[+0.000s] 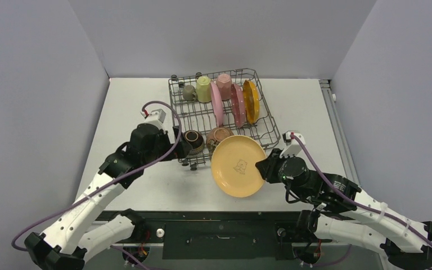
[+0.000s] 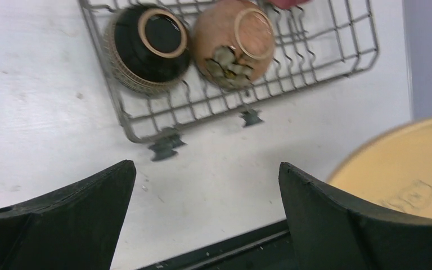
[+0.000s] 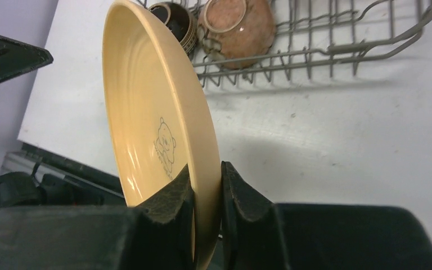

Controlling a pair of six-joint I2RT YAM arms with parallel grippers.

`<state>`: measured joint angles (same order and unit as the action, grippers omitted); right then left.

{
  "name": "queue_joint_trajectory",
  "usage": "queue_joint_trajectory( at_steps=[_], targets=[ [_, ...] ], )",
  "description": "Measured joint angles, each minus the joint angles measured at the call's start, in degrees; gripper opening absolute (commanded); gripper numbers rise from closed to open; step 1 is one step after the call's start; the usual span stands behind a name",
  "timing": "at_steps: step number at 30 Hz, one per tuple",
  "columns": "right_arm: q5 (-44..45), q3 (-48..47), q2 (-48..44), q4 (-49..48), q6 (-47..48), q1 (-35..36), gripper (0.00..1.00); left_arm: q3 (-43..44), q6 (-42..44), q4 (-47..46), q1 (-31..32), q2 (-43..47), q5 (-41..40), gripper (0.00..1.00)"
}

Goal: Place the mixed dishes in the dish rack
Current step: Pick up the plate at the center of the board, then move the dish rack to the center of the board.

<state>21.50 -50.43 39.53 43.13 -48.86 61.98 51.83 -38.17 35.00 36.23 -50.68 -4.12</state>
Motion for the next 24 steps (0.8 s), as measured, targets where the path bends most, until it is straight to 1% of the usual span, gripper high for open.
queue_joint_trajectory(
  at_steps=[2,6,10,11,14,21,24],
  targets=[
    [2.60,-2.49,1.70,1.62,1.73,0.00,0.00,2.43,3.10,0.52,-4.33,-3.41,-0.17,0.97],
    [7.06,-6.71,4.74,5.16,4.87,0.00,0.00,3.04,6.40,0.61,-8.41,-10.95,-0.33,0.99],
    [9.92,-9.51,7.26,6.95,7.30,0.00,0.00,2.82,7.28,0.07,-9.03,-17.00,0.04,1.00],
    [10.54,-10.03,7.56,7.30,7.82,0.00,0.00,2.82,7.26,-0.46,-9.07,-18.34,0.13,0.96],
    [11.58,-10.84,7.82,7.67,8.94,-0.02,0.00,2.80,7.10,-1.88,-9.29,-20.92,0.63,0.92],
    [12.63,-10.99,7.80,7.98,10.21,-0.13,0.00,2.80,6.19,-5.51,-9.70,-25.59,2.73,0.91],
    [12.61,-10.97,7.69,7.96,10.47,-0.35,0.00,2.80,5.64,-6.40,-9.70,-26.88,3.58,0.89]
  ],
)
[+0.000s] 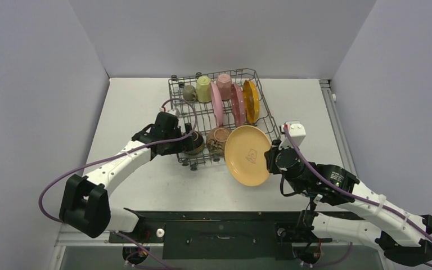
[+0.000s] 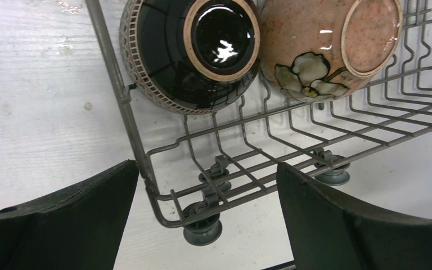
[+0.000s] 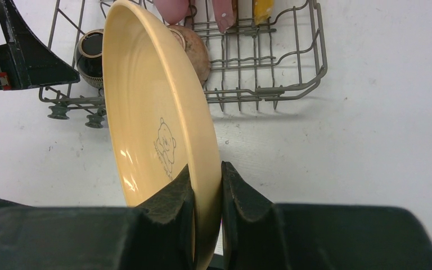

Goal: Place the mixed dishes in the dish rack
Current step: Move the dish rack to the center of the board.

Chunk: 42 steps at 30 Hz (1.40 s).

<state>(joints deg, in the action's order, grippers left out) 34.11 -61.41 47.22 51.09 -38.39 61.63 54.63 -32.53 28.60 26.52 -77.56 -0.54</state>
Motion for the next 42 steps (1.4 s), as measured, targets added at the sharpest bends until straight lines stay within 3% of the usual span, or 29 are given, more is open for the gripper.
queue_joint_trajectory(
  at_steps=[10,25,37,39,42],
  targets=[
    [0.04,0.11,-1.81,0.22,0.52,-3.02,0.00,-0.17,-1.84,-2.47,1.42,-2.36,2.64,0.86],
    [0.66,-0.22,-1.44,2.23,4.00,-8.02,0.00,0.96,-6.10,-7.52,14.38,-8.46,2.93,0.85],
    [-1.03,-9.53,8.44,-1.51,13.40,-9.16,0.00,1.44,-5.46,-7.17,15.43,-8.33,3.41,0.95],
    [-2.23,-11.50,11.17,-3.04,15.54,-9.20,0.00,1.44,-4.50,-5.70,15.39,-6.88,3.41,1.00],
    [-4.44,-14.86,15.78,-5.03,19.06,-9.20,0.00,1.44,-3.17,-3.41,15.30,-3.43,3.41,0.96]
  ],
)
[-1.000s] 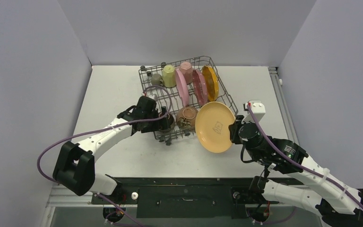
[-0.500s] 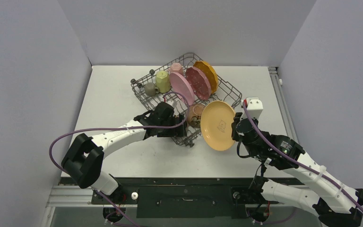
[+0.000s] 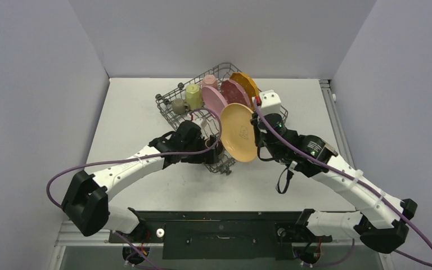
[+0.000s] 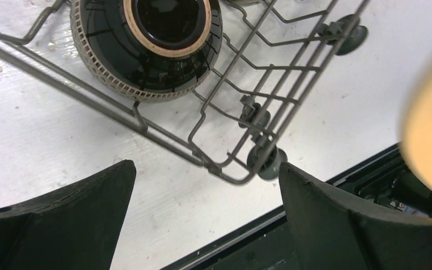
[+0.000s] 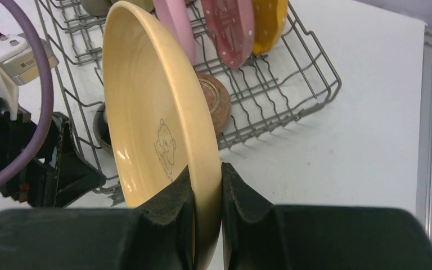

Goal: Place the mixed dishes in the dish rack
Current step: Move the dish rack to the center of the board, then insert the plate into the dish rack.

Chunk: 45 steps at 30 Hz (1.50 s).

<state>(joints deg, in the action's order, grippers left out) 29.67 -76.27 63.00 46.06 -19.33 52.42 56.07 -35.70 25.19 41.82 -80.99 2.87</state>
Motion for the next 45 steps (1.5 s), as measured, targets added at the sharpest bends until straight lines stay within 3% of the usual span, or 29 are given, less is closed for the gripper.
queue_joint_trajectory(
  at_steps=[11,18,24,31,45],
  targets=[
    [-2.38,-14.40,21.68,-9.01,13.73,-0.17,0.00,-0.66,5.38,10.67,-3.80,20.85,-0.02,0.96],
    [1.01,-16.87,33.73,-17.77,22.18,0.50,0.00,-6.54,7.50,13.70,-4.46,35.89,1.75,0.96],
    [3.04,-21.16,43.67,-23.41,27.19,0.48,0.00,-10.43,7.82,14.27,-4.50,43.76,4.39,0.96],
    [4.11,-25.55,51.15,-26.05,30.29,0.37,0.00,-13.49,7.85,12.83,-4.57,48.81,7.28,0.96],
    [3.67,-27.93,54.84,-27.39,29.16,0.11,0.00,-15.56,7.89,10.99,-5.46,52.33,9.62,0.96]
  ],
)
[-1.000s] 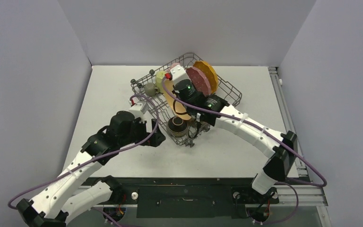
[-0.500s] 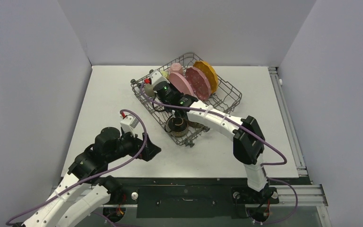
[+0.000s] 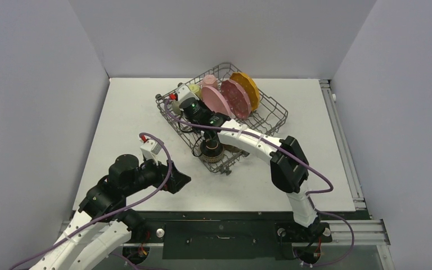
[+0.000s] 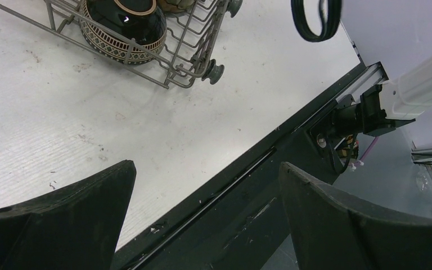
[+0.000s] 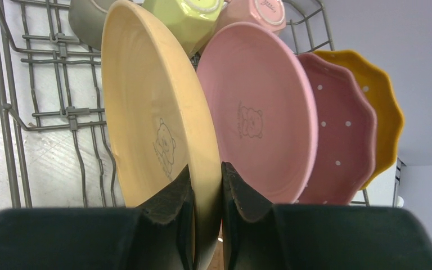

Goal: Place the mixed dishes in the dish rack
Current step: Insert the plate into the dish rack.

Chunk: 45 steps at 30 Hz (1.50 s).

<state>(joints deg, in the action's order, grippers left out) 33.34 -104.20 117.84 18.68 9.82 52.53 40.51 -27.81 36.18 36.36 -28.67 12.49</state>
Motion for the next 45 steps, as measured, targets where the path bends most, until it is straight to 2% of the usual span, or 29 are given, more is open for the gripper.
queue_joint_trajectory(
  at_steps=[15,17,25,27,40,45],
  targets=[
    [-0.72,-0.17,1.66,-0.59,-3.08,-0.31,0.01,-0.11,0.00,-0.02,-0.37,0.00,0.04,0.96],
    [-0.74,-0.39,1.99,-0.61,-3.54,-0.44,0.06,-0.15,0.00,-0.04,-0.46,0.00,0.07,0.96],
    [-1.18,-0.72,3.15,-0.76,-5.79,-0.46,0.36,-0.31,0.00,-0.15,-0.48,-0.02,0.24,0.96],
    [-1.20,-0.72,3.93,-0.66,-6.34,-0.55,0.40,-0.31,0.00,-0.20,-0.52,-0.02,0.24,0.96],
    [-1.22,-0.81,4.61,-0.59,-8.74,-1.14,0.50,-0.31,-0.02,-0.35,-0.61,-0.24,0.15,0.96],
    [-3.21,-0.79,2.29,0.68,-11.26,-1.11,0.54,-0.28,-0.04,-0.22,-1.27,-1.99,-0.72,0.96]
  ],
)
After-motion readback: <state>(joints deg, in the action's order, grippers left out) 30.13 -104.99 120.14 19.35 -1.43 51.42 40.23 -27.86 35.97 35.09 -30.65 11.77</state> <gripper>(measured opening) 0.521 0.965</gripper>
